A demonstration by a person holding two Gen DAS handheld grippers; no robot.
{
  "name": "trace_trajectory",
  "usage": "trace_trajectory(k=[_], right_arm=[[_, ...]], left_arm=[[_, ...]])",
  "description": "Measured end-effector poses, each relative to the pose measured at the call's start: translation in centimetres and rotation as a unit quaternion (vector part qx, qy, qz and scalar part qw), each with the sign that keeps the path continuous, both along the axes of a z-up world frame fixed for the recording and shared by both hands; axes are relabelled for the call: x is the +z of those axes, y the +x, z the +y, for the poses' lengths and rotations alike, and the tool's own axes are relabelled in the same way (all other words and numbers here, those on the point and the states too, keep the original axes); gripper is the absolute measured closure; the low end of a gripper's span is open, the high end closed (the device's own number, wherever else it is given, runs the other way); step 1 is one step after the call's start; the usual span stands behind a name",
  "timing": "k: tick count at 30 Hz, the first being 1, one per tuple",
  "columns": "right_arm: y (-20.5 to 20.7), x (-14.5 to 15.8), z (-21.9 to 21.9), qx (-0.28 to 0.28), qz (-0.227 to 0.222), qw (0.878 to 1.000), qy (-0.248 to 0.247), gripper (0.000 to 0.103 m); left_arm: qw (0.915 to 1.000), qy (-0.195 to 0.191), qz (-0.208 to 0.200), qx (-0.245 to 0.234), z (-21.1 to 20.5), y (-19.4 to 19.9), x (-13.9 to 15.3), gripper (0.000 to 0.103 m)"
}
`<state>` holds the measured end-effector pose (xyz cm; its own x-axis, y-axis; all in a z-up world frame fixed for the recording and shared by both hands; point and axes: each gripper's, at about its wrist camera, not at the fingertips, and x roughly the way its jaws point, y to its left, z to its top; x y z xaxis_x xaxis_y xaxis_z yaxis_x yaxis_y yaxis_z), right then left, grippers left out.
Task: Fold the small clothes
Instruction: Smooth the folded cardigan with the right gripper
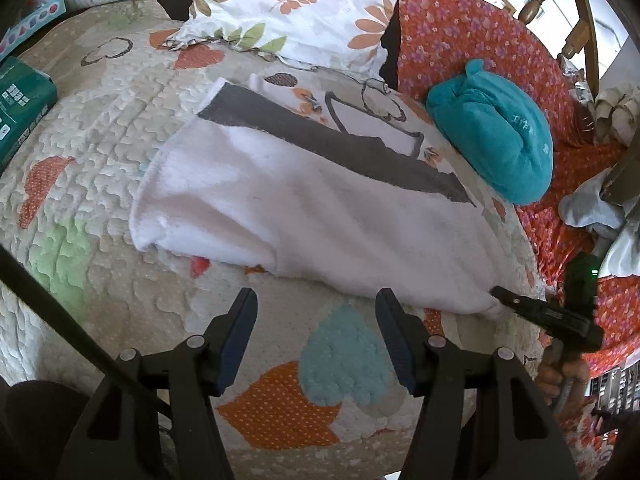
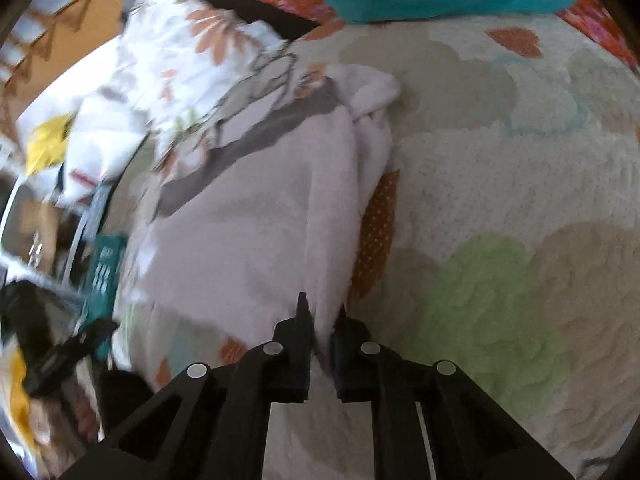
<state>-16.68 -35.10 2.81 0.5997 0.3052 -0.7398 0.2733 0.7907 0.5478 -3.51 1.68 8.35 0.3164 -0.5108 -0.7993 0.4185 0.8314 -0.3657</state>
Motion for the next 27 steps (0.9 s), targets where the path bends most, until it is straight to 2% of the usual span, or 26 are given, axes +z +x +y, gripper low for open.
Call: trace_trajectory(k=[4,6,9,11,16,20,22,27], right_arm=[[-0.4,2.0,-0.6,0.036,0.007,0.998,-0.048,0.095],[-0.5,1.4,-0.8,0.044,0.036,0.996,-0.074,0.094],[-1.1,0.1,-1.2,0.019,0.089,0.987,-0.135,0.091],[-2.0,0.1,-1.9,-0.006,0.090,0.989,-0.119,0.091],[-4.1,3.4,-3.3,-0.080,0.021,0.992,-0.099,0.091],[-2.4,5.3,-2.5,-0.086,-0.038,0.993,-0.068,0.088],[-0.5,5.2,-1.4,-0.074,-0.043,0.994,-0.067,0.082],[4.4,2.4,0.4,-0.064,-0.018,0.997,-0.048,0.081]], left_arm=[[1.0000,-0.001,0.000,-0.005,-1.1,-0.5,0.1,0.043],[1.0000,0.002,0.001,-0.009,-1.5,-0.8,0.1,0.043],[0.9998,0.009,0.001,-0.016,-2.1,-1.3,0.0,0.041],[0.9998,0.014,0.000,-0.016,-2.3,-1.4,-0.1,0.038],[0.9989,0.041,-0.006,-0.024,-3.6,-1.3,-2.0,0.038],[0.9976,0.055,0.002,-0.043,-4.8,-1.3,-3.9,0.038],[0.9968,0.063,0.004,-0.050,-5.2,-1.5,-4.9,0.038],[0.9955,0.071,0.008,-0.063,-5.5,-1.6,-6.7,0.036]])
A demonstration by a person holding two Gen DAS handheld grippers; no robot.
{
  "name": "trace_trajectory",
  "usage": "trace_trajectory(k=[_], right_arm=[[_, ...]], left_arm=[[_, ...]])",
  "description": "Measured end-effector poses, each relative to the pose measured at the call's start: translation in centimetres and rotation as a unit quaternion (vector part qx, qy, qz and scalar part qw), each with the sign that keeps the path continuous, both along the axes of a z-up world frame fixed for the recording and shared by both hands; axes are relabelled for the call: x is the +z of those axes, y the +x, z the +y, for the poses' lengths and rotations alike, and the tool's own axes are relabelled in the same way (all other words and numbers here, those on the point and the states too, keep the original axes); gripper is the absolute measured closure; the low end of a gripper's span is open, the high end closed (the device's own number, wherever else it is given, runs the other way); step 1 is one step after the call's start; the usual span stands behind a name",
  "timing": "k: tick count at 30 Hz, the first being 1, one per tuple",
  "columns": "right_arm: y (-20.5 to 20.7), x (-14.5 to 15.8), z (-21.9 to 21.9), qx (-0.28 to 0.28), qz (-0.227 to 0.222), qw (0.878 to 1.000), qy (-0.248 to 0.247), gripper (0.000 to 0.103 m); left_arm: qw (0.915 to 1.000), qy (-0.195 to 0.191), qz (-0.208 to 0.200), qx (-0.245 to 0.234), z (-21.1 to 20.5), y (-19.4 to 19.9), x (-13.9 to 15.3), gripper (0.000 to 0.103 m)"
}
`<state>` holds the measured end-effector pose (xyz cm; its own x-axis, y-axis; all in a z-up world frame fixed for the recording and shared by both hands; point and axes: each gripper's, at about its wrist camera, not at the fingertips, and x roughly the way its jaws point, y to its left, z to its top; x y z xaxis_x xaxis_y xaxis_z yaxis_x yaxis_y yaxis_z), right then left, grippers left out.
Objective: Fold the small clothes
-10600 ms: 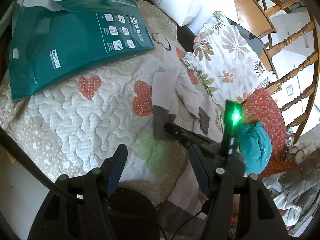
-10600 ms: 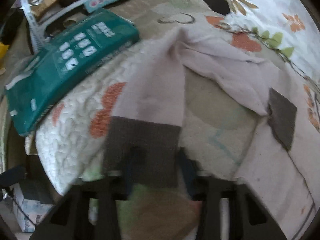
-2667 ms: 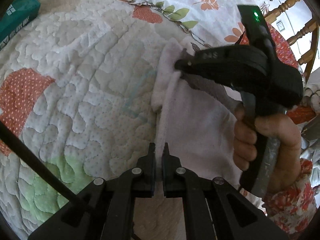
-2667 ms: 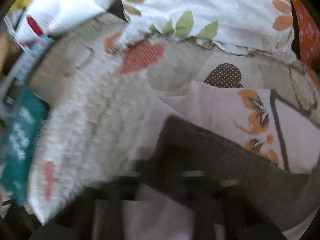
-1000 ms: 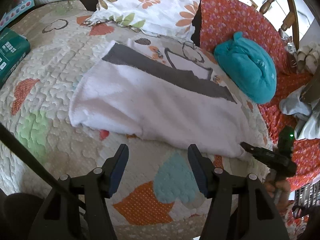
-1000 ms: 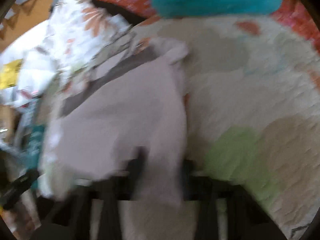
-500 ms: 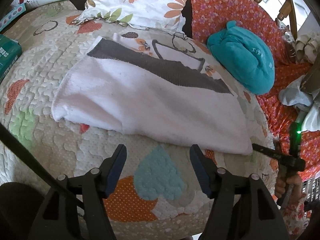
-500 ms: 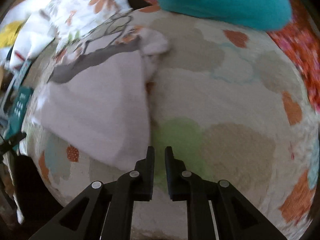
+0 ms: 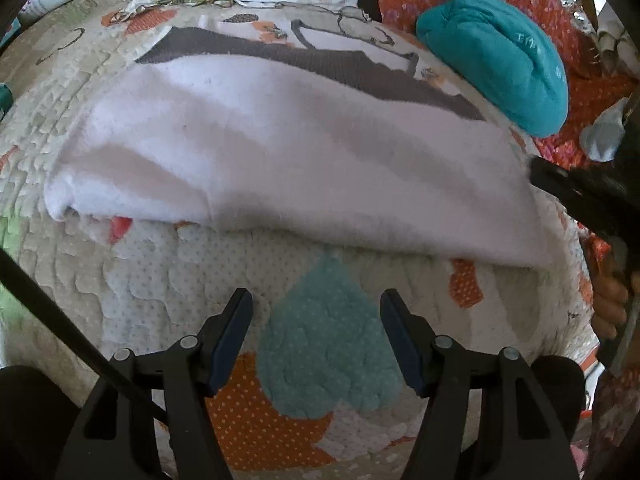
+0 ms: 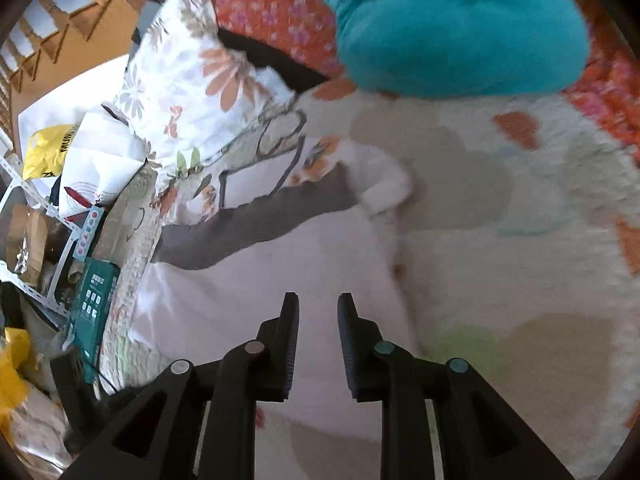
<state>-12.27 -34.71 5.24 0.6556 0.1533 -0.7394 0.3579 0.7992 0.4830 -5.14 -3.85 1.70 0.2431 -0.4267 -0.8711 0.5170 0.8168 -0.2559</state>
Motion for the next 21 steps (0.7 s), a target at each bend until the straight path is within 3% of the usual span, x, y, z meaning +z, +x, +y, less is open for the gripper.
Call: trace_trajectory(k=[3,5,7,12,16,18,19,20,21], right_arm=[[2.9,-3.1,-0.2,-0.020,0.051,0.998,-0.015,0.082],[3.1,-4.0,-1.0,-0.048,0.045,0.998,0.011,0.084],[2.3,-3.5,-1.4,-0.071,0.037,0.996,0.032,0.084],[-1.2,-1.3,-0.4,-0.086,0.037,0.996,-0.005,0.070],[-5.3,-0.2,-0.1,-0.111,0.026,0.993,-0.016,0.061],[-7.2,0.1,0.0,-0.128,0.021,0.991,-0.018,0.058],[-8.2,0.2,0.2,-0.138,0.016,0.990,-0.021,0.058],[-8.8,0.3,0.4,-0.146,0.011,0.989,-0.023,0.058],[-9.2,0.4,0.6,-0.153,0.007,0.988,-0.026,0.057]], left_arm=[[0.9998,-0.001,-0.011,-0.015,-0.3,-0.3,-0.2,0.027],[0.9995,0.001,-0.019,-0.025,-0.6,-0.7,-0.3,0.021],[0.9990,0.007,-0.028,-0.034,-0.8,-1.1,-0.4,0.018],[0.9987,0.012,-0.039,-0.032,-1.2,-1.4,-0.5,0.013],[0.9994,0.011,-0.020,-0.025,-1.0,-1.6,-0.2,0.015],[0.9997,-0.007,-0.003,-0.023,-0.2,-1.7,0.4,0.036],[0.9996,-0.015,0.007,-0.025,0.2,-1.8,0.8,0.059],[0.9996,-0.017,0.010,-0.022,0.7,-1.8,1.2,0.069],[0.9997,-0.018,0.005,-0.015,1.2,-1.9,1.8,0.070]])
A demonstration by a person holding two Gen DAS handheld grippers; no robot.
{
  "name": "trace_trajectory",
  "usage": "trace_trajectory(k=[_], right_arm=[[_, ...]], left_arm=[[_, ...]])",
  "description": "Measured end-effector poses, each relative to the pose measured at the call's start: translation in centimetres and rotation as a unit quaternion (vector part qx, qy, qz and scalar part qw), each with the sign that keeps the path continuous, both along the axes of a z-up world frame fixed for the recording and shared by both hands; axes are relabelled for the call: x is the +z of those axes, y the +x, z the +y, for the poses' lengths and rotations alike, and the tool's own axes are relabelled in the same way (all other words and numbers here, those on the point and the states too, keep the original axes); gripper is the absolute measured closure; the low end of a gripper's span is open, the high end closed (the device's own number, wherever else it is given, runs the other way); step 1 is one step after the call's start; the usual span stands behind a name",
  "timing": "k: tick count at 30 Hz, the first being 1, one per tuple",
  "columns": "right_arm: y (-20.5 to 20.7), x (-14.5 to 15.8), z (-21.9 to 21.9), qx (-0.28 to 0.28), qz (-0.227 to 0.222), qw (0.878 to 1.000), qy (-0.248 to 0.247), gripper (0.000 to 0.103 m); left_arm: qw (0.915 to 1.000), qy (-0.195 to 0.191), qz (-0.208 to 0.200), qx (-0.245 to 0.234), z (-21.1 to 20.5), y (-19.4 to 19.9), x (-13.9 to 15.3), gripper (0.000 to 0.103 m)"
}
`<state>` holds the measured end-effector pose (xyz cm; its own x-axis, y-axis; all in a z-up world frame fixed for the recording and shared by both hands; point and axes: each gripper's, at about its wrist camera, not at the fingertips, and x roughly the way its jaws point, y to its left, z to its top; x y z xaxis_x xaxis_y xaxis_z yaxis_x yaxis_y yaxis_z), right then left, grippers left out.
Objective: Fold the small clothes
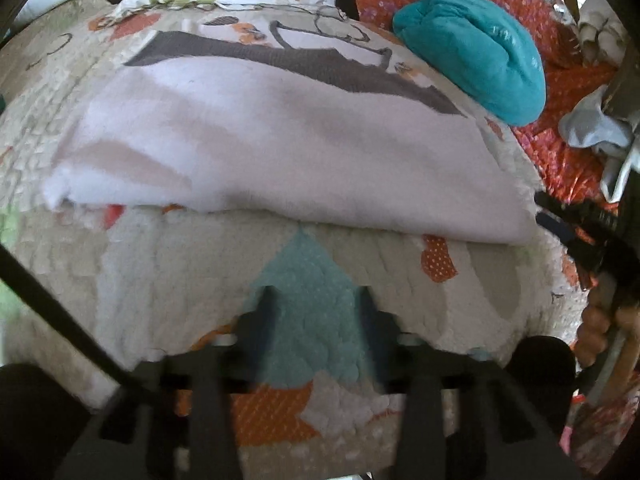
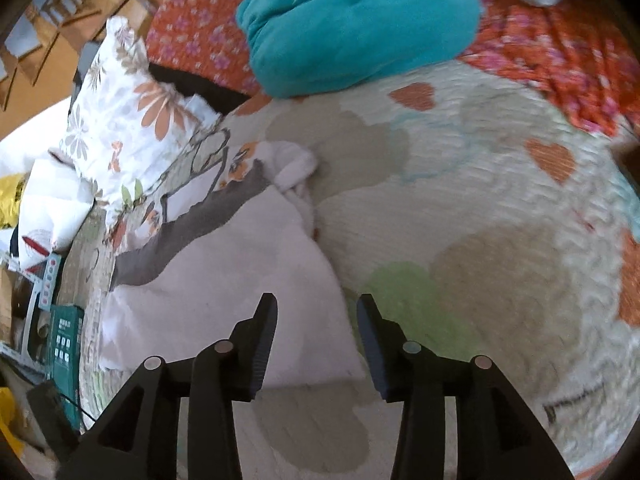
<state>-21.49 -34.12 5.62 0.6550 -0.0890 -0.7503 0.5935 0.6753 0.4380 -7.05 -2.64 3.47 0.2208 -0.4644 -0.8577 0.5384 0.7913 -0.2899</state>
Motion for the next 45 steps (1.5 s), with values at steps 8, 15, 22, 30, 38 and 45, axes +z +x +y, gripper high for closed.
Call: trace_trajectory(k=[8,15,22,30,38,45], right_arm=[[-2.2,-2.0,2.7,-0.020,0.009,0.999,-0.047,0.053],[-1.2,-2.3,5.1,0.007,0.020,0.994,-0.103,0.047],[-0.6,-3.3,5.5,0.013,0.028,0.995,-0.097,0.045],[-0.6,-3.9,5.3,0.006,0.025,0.997,-0.077,0.039],[0.2,-4.1,6.1,0.016,0.038,0.994,-0.101,0.032],[0.7,-4.2,6.9,0.027,0.052,0.991,-0.123,0.027]], left_arm=[[0.9961,0.011,-0.061,0.062,4.1,-0.1,3.5,0.052],[0.9925,0.038,-0.066,0.096,5.8,0.8,3.3,0.050],[0.9925,0.041,-0.059,0.099,5.7,0.9,2.9,0.048],[0.9937,0.046,-0.065,0.078,5.1,0.3,3.1,0.043],[0.9930,0.063,-0.072,0.069,4.6,-0.1,3.0,0.041],[0.9913,0.073,-0.084,0.069,4.4,-0.5,3.3,0.041]])
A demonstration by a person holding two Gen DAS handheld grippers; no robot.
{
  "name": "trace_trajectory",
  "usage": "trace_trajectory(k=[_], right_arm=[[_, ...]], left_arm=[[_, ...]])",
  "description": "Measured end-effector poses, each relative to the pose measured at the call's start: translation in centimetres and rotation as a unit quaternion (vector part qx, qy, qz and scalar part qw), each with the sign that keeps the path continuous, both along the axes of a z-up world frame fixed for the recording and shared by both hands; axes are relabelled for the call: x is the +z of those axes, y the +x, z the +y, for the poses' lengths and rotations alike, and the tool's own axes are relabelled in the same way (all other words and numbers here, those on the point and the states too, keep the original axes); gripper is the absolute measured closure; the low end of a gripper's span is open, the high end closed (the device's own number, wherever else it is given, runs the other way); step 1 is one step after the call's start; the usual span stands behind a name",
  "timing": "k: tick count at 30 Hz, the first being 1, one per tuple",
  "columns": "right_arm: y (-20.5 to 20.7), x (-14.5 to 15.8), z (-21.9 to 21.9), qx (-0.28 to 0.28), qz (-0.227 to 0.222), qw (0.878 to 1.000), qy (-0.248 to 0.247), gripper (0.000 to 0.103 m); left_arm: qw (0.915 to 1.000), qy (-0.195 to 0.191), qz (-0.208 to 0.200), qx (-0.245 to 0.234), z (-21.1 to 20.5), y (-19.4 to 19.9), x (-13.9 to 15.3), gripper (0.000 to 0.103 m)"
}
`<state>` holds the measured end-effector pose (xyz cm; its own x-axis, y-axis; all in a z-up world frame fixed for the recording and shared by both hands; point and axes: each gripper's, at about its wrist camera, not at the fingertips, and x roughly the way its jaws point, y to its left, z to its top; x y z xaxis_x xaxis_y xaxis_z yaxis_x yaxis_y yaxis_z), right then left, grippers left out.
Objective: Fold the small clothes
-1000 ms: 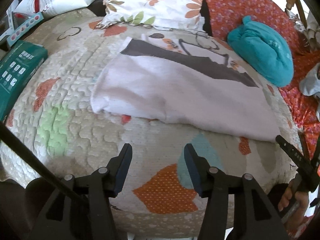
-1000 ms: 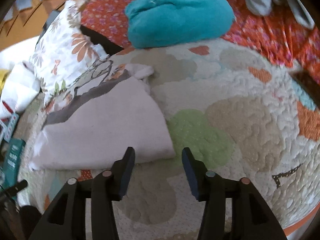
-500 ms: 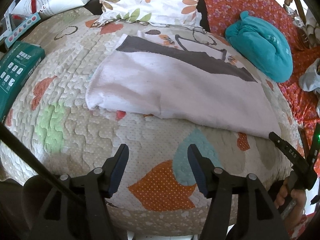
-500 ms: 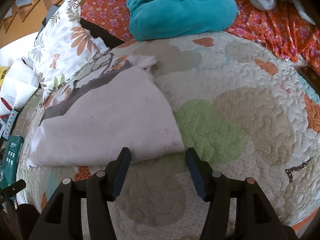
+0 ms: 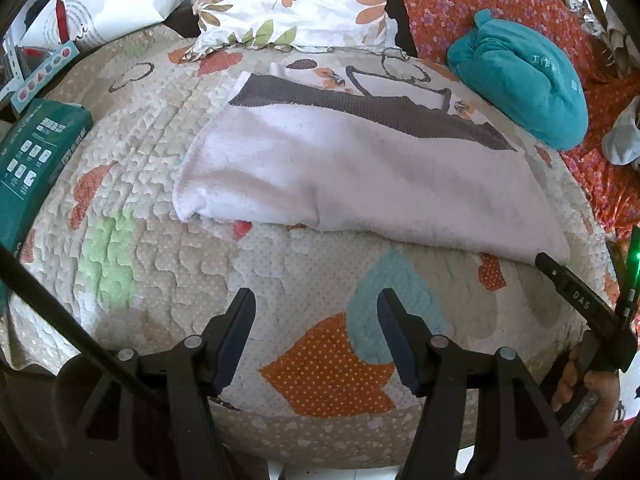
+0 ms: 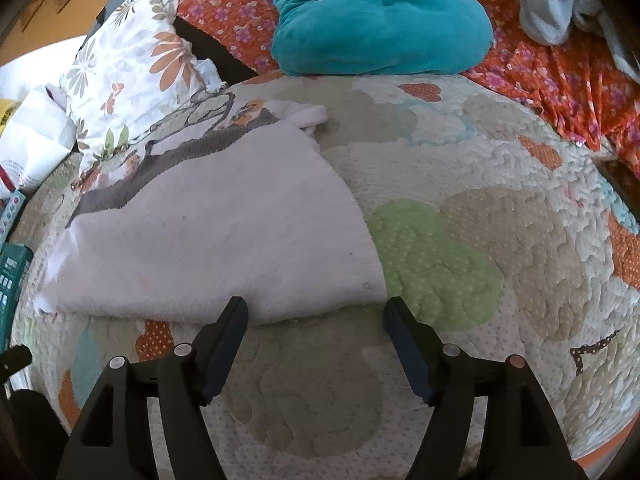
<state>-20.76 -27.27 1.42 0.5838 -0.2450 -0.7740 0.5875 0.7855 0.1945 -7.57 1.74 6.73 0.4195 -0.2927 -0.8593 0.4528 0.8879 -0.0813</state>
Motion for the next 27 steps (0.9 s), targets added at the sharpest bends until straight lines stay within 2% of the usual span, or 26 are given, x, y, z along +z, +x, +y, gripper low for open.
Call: trace_trajectory(k=[10,27], right_arm=[[0.08,-0.11,-0.07,0.002,0.003,1.000,-0.001,0.024],[0.48,-0.28,0.15,0.007,0.016,1.000,-0.017,0.019]], left_arm=[[0.9987,0.025,-0.042,-0.013,-0.56,-0.91,0.68,0.040],[0.9989,0.028,-0.036,-0.010,-0.60,-1.03,0.21,0.039]])
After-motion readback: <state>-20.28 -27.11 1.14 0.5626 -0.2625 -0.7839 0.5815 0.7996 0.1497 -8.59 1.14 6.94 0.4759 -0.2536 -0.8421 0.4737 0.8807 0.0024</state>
